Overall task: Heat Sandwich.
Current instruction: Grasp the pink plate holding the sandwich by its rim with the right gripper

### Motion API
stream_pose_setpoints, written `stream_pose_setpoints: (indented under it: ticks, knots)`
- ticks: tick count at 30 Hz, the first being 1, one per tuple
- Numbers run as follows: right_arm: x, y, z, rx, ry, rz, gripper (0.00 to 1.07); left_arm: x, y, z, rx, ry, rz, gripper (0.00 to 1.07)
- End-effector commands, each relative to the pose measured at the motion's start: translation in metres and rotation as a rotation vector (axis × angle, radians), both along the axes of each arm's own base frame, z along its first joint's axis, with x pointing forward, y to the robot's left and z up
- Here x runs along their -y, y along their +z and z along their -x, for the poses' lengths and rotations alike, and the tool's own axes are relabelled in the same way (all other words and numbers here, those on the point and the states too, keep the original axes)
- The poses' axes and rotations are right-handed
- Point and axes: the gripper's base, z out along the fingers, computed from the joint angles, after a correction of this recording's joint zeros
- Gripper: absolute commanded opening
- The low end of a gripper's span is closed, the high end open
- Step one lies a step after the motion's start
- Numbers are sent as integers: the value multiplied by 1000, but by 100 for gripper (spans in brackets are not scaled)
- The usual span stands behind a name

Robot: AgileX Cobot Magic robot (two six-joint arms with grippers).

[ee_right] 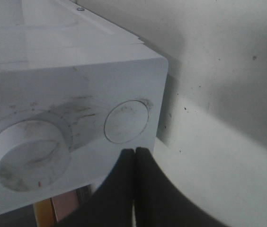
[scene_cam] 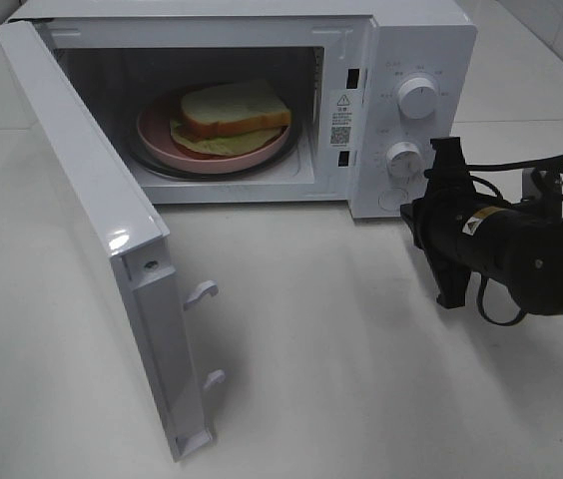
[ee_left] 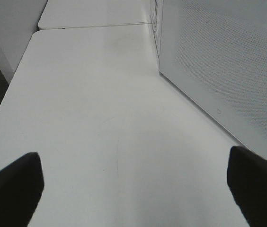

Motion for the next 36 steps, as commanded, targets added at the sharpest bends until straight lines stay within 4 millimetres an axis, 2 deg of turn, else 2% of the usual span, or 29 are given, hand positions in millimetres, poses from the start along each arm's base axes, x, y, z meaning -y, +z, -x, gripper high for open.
stream_pose_setpoints:
  ticks: [1,10,16,19,23,36]
  knots:
    - [3,10,8,0,25,3,1,1,-1,3,31,-1,9,103]
    - [12,22,36,-58,52,16,3,1,-1,3,31,-1,9,103]
    - [14,33,47,-104,84,34,4,1,-1,3,31,-1,9,103]
    - [14,46,52,-92,155,111,5,1,-1,3,31,-1,9,103]
    - [15,54,59,-107,236,198,6,1,-1,3,31,-1,9,103]
    - [19,69,87,-222,497,414,10,1,-1,3,31,-1,9,103]
